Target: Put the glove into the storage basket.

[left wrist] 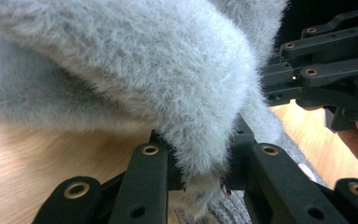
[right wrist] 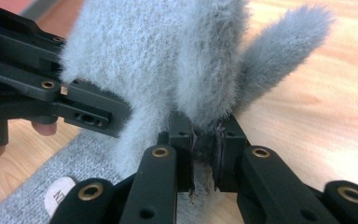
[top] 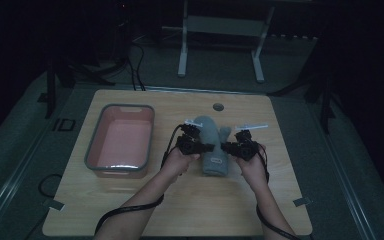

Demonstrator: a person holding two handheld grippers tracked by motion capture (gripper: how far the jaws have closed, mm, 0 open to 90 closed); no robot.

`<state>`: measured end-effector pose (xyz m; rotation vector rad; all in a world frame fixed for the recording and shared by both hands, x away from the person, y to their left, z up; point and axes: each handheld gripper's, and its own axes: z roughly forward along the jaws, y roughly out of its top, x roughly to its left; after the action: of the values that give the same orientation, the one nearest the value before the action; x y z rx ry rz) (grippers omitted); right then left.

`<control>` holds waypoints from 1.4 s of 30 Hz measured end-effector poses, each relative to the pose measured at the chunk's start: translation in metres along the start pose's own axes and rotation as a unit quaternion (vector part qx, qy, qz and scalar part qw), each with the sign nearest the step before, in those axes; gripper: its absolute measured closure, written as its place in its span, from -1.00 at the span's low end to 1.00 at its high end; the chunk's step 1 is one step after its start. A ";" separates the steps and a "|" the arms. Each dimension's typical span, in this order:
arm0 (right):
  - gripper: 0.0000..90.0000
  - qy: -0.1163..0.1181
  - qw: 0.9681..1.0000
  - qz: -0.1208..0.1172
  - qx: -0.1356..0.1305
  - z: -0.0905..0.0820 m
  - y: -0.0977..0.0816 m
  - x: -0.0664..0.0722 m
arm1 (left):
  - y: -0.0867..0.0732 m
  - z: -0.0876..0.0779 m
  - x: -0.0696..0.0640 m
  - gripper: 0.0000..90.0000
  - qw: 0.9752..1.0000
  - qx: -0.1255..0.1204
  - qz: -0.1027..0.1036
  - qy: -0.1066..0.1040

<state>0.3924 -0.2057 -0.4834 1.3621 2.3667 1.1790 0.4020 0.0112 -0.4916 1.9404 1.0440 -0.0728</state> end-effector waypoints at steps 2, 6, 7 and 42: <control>0.80 0.005 1.000 -0.002 -0.003 -0.002 0.008 0.007 | 0.002 -0.006 0.001 0.69 1.000 -0.001 0.001 0.001; 0.80 0.012 1.000 -0.007 -0.005 -0.003 0.019 0.018 | 0.007 -0.025 0.002 0.69 1.000 -0.003 0.007 0.010; 0.80 0.013 1.000 -0.007 -0.006 -0.002 0.022 0.021 | 0.007 -0.025 0.002 0.69 1.000 -0.003 0.007 0.010; 0.80 0.070 0.994 -0.079 -0.019 0.062 0.133 0.174 | 0.003 -0.212 0.081 0.70 0.994 -0.045 0.003 0.097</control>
<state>0.4116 0.0023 -0.3919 1.0892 2.4791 1.3060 0.3849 0.2181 -0.3994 1.8966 1.1493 0.1670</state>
